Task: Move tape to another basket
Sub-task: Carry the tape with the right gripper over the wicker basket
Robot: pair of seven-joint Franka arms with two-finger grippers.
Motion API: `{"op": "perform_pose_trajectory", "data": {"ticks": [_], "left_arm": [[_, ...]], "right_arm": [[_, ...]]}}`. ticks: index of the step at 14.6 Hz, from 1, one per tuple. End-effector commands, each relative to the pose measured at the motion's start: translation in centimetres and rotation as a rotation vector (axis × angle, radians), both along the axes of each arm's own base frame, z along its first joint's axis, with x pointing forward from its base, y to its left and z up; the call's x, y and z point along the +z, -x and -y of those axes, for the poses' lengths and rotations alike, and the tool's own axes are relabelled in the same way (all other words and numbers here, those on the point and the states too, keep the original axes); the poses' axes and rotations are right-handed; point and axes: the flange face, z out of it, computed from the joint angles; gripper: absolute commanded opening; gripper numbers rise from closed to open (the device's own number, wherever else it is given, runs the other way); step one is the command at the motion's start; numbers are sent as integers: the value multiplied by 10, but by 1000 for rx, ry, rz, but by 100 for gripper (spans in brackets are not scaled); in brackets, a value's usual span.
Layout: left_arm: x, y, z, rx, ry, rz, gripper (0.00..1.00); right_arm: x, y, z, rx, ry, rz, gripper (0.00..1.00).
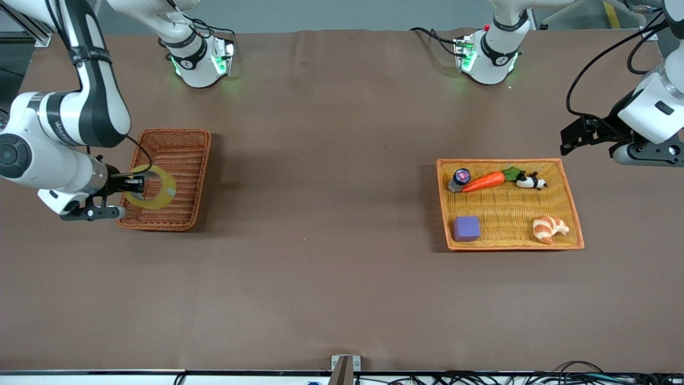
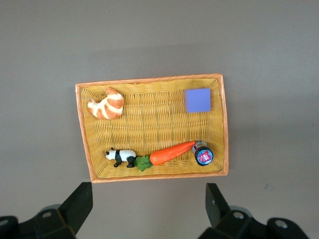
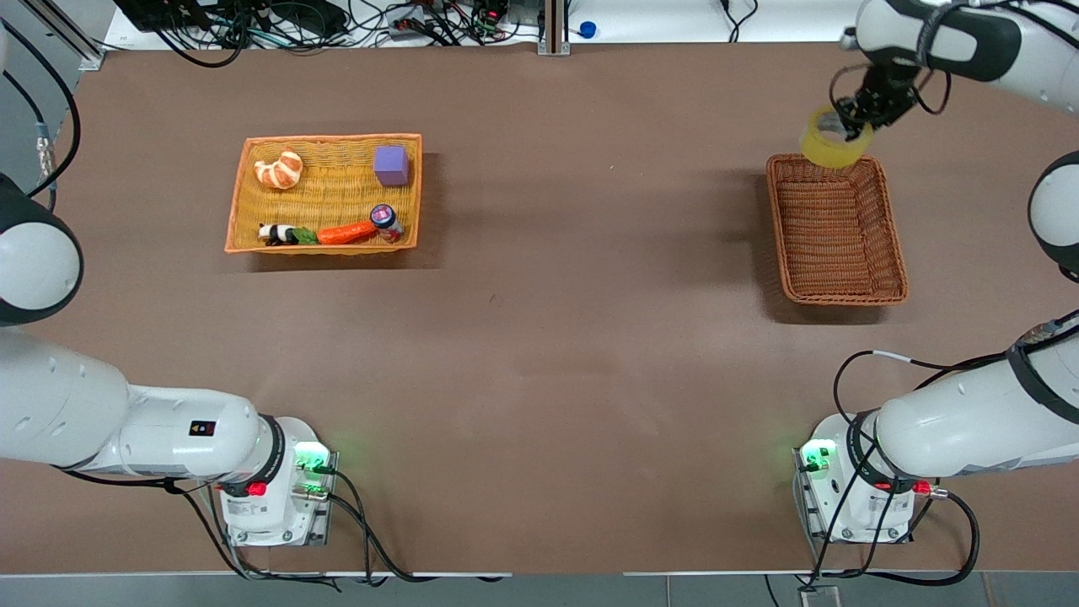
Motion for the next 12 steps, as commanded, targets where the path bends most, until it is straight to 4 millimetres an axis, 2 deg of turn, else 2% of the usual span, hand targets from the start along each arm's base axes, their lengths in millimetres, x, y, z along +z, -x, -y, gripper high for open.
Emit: {"op": "perform_pose_trajectory", "data": {"ticks": [1,3,7,10,11,12], "left_arm": [[5,5,-1,-13,-3,9,100],[3,5,-2,-11,-3,8,100],[4,3,-3,-7,-2,20,100],[4,3,-4,-5,-2,20,100],[5,3,-4,-5,-2,22,100],[5,3,-4,-5,-2,22,100]], "right_arm": [[-31,49,26,33,-19,55,1],[-56,63,35,32,-17,78,1],[-101,93,34,34,-11,144,4],[-125,100,33,38,-1,161,17],[-131,100,34,39,2,159,18],[-132,100,34,40,4,160,25]]}}
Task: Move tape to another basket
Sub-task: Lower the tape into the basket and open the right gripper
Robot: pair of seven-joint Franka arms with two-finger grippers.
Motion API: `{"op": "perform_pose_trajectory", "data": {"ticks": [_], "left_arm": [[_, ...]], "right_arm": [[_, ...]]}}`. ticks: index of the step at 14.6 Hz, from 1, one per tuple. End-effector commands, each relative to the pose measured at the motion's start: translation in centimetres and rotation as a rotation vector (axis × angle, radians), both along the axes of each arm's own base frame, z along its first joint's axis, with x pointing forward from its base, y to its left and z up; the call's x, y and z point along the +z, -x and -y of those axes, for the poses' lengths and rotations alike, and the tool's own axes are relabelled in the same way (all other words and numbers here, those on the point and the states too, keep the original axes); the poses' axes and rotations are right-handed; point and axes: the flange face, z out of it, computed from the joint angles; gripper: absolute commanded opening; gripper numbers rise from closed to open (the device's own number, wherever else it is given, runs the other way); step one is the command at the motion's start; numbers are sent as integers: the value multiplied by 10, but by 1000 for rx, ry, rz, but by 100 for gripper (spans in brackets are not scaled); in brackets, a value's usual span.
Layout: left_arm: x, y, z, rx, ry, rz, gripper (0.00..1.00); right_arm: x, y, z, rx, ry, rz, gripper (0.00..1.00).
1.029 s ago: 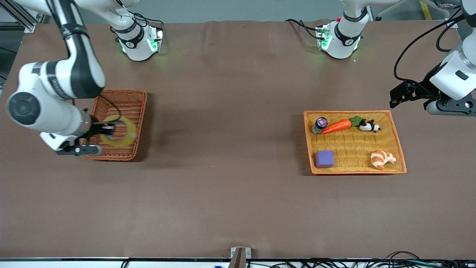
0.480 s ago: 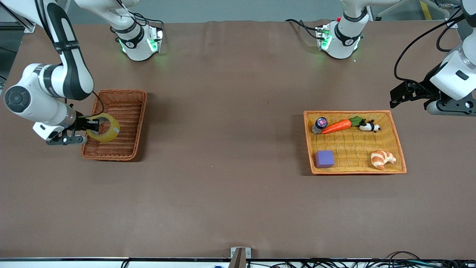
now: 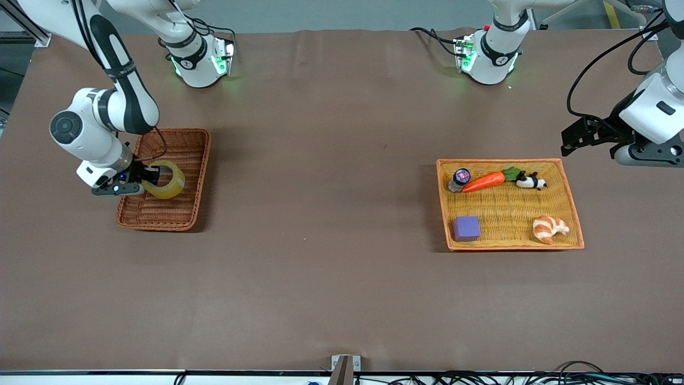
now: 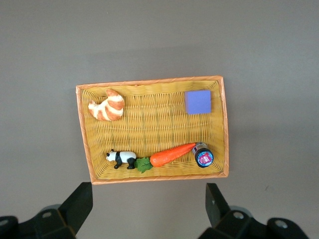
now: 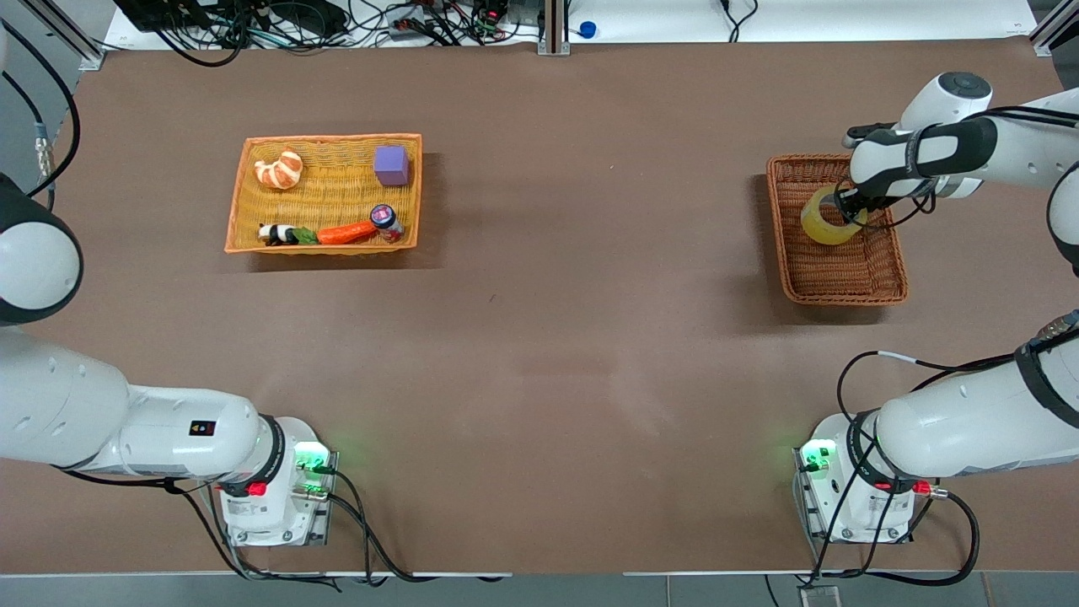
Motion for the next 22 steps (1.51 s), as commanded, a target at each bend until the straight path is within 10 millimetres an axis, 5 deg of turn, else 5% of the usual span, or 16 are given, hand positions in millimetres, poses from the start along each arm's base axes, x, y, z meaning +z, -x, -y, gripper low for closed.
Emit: {"op": "perform_pose_trajectory", "data": {"ticks": [1,2,3,4,6,9,11,14,16,19,22], "left_arm": [[5,4,-2,-8,-3,15,100],[5,4,-3,-6,-3,15,100],[5,4,-3,-6,-3,16,100],[5,4,-3,-6,-3,16,100],[6,4,-4,-2,-2,19,100],[8,2,-4,9,0,33,100],[9,2,-4,8,0,36,100],[9,2,-3,6,0,34,100],[9,2,-3,6,0,34,100],[9,2,-4,4,0,34,100],[9,2,-5,6,0,34,100]], "right_arm": [[-2,3,0,12,3,11,34],[-1,3,0,12,3,11,55],[1,1,0,11,3,12,91],[5,-3,0,9,3,20,100],[32,-23,-3,10,5,73,100],[115,-68,-6,-50,-3,31,100],[178,-97,-26,-134,0,-2,100],[248,-117,-48,-179,-4,19,100],[295,-126,-61,-151,-10,68,100],[391,-126,-63,-147,-10,115,100],[422,-98,-56,-185,-10,62,100]]}}
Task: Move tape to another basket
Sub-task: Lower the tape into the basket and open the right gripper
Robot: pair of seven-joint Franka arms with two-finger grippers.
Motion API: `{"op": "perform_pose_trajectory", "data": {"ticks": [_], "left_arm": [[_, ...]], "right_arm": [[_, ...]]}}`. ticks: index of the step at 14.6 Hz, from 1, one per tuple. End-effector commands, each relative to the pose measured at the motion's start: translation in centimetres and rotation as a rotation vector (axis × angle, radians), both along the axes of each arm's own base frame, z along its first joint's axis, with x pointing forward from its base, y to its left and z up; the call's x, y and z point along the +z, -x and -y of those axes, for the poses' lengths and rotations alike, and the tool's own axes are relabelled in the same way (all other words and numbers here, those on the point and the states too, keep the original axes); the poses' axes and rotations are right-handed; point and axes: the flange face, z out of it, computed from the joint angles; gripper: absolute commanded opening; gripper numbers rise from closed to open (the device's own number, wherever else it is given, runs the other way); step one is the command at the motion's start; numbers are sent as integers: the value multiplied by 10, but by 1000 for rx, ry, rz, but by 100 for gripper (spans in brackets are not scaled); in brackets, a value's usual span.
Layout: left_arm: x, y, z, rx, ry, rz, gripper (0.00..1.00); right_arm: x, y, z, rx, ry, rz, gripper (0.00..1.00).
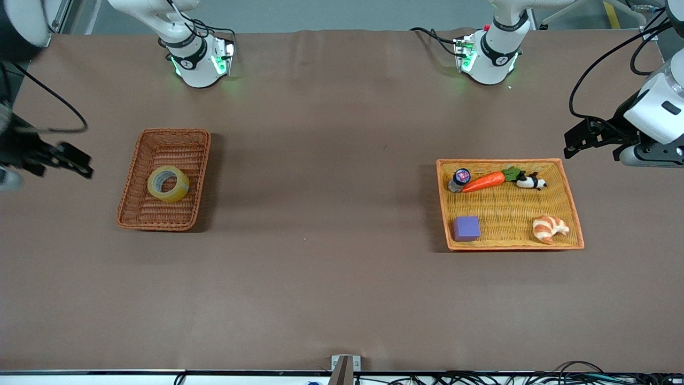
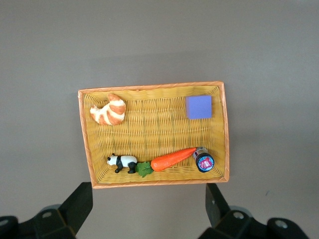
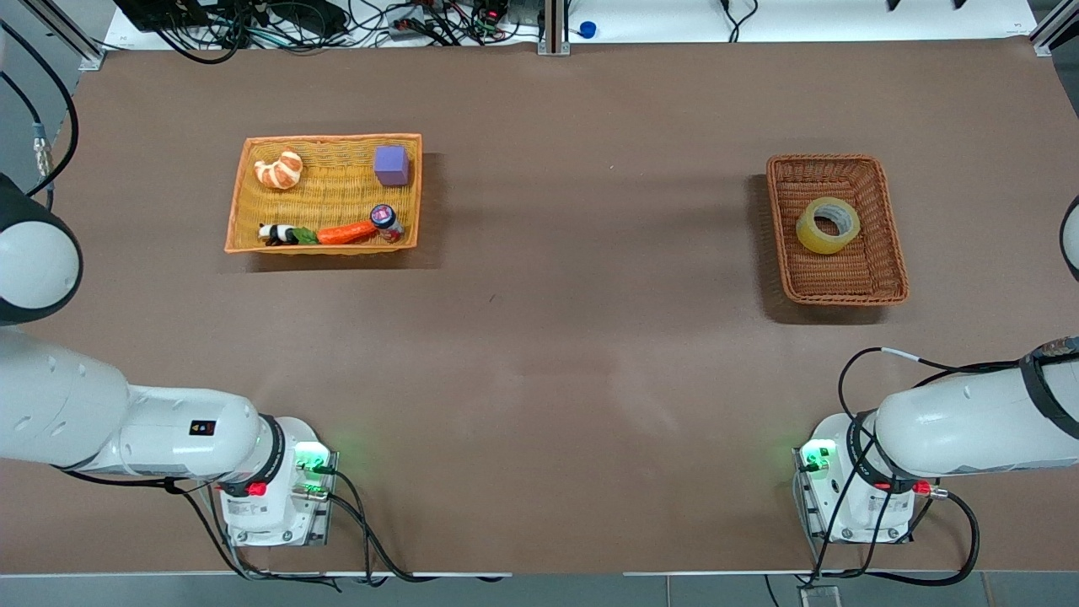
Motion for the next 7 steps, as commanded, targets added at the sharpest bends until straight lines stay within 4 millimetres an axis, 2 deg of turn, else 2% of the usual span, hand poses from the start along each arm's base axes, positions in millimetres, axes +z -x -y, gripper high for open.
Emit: {"op": "perform_pose_trajectory", "data": {"ticks": [1,2,4,7], "left_arm": [[7,4,-2,0,-2,16,100],[8,4,-2,0,-4,18,100],[12,4,-3,2,-3,27,100],[17,3,-3,-1,-2,39,100]], "right_arm": [[31,25,21,-64,-1,-1,100],[31,35,32,-85,-15,-19,100],[32,47,34,-88,-32,-16,100],[28,45,40,-96,-33,-16,100]]}}
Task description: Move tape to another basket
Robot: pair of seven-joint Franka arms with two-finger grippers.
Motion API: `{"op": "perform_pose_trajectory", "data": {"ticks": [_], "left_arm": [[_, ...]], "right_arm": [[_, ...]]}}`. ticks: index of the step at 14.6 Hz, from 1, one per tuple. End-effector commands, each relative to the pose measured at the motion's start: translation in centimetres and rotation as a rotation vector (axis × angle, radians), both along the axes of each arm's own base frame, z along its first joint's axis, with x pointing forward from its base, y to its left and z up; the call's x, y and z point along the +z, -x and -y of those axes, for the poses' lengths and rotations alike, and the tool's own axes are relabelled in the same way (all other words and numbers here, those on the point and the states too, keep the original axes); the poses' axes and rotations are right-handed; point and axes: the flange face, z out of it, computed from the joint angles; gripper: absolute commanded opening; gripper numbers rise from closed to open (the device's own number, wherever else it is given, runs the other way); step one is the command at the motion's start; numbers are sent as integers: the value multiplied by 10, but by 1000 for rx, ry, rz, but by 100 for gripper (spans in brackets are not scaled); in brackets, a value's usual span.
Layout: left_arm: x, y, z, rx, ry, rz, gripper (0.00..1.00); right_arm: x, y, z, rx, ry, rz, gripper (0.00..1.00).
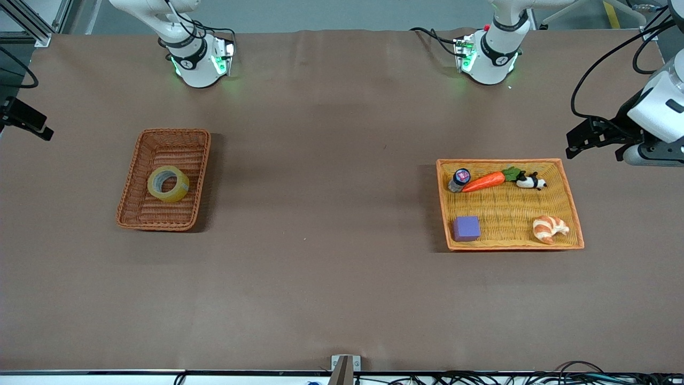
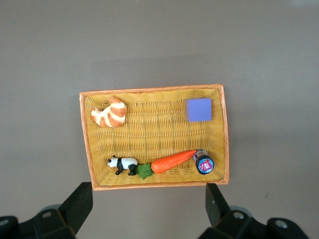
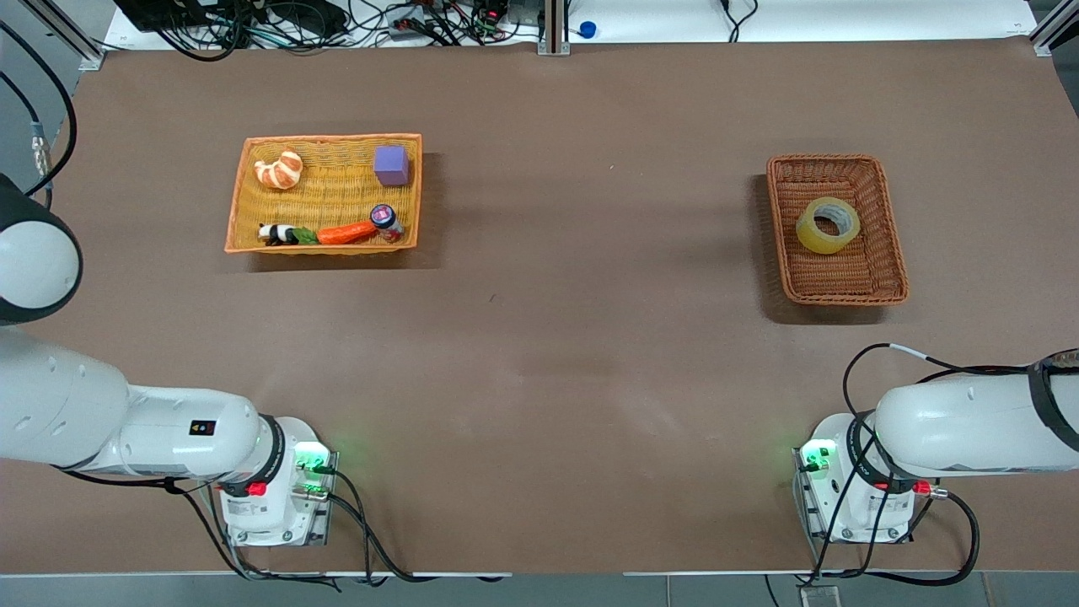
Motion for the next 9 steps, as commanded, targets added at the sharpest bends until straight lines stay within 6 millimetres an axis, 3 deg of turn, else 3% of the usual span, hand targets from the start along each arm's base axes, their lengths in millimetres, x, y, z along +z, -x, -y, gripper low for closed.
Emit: {"op": "perform_pose_trajectory", "data": {"ticks": [1,9], "left_arm": [[10,4,-1,-3,-3,21,100],[11,7,1,-14,-5,10,100]], "right_arm": [[-6,5,3,-9,-15,3,100],[1,5,0,63,-11,16,100]]}}
